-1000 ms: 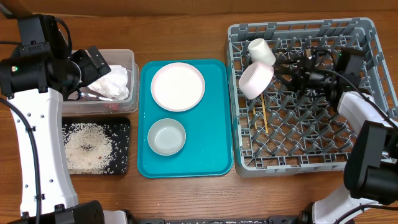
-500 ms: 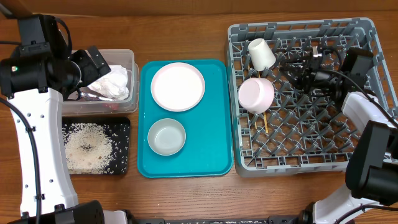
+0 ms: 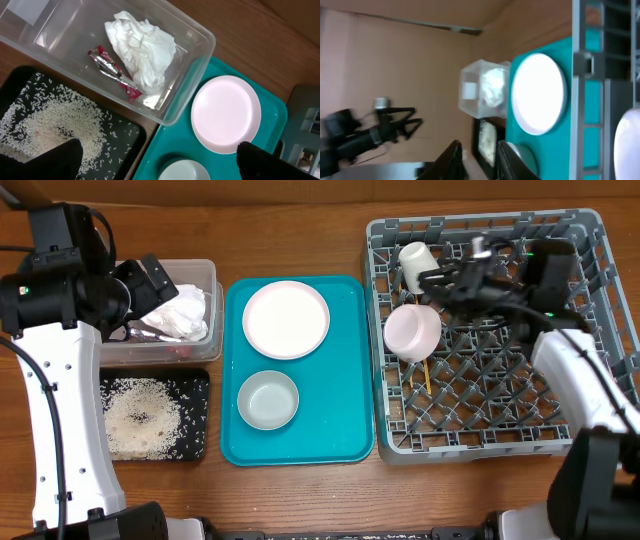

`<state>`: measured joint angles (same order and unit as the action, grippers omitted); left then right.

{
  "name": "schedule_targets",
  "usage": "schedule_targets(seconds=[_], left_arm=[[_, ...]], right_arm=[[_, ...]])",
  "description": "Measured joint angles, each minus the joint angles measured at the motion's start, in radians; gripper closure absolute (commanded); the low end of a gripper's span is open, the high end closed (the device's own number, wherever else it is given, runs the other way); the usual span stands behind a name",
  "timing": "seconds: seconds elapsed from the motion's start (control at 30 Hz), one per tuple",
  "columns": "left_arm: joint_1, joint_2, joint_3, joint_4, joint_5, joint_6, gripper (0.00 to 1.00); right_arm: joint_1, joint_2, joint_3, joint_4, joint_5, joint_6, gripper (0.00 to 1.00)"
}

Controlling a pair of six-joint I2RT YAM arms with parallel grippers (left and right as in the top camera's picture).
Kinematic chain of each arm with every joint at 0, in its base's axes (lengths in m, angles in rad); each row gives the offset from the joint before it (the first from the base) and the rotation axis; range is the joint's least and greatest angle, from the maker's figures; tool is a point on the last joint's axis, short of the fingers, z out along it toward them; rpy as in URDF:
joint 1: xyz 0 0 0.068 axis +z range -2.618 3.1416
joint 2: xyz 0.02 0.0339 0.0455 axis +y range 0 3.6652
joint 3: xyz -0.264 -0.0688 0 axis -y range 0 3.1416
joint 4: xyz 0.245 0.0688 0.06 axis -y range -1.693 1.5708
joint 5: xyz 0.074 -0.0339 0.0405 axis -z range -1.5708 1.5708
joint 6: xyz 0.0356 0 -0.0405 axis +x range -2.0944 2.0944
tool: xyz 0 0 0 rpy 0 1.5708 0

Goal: Sort waste into correct bins and load items into the dishwasher
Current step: 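Move the right gripper to the white bowl on the teal tray and grasp it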

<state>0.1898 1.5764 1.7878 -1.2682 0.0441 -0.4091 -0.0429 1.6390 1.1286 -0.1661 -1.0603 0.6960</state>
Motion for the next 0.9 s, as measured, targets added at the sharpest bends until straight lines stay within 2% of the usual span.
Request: schedule_targets(seconds=[0.17,0.23,0.5,0.7,0.83,0.9], left_arm=[[0.0,0.0,0.0,0.0,0.0,0.0,0.0],[0.0,0.0,0.0,0.0,0.0,0.0,0.0],[0.0,0.0,0.0,0.0,0.0,0.0,0.0],[0.0,0.0,0.0,0.0,0.0,0.0,0.0],[0.0,0.0,0.0,0.0,0.0,0.0,0.0],[0.0,0.0,0.0,0.0,0.0,0.0,0.0]], right_arm=[[0.203,-0.053,0.006,-0.165,0.308,-0.134,0.74],[0.333,-0.055,0.006,-0.23,0.491,-0.211,0.74],[0.768,-0.055,0.006,-0.248,0.89,-0.347,0.74],[1.025,-0.05,0.006,-0.214,1.051,-0.377,0.74],[1.113,-0.004,0.006,-0.153,1.09,-0.383,0.74],[1.141,0.045,0.006,-0.112,1.102,-0.386,0.67]])
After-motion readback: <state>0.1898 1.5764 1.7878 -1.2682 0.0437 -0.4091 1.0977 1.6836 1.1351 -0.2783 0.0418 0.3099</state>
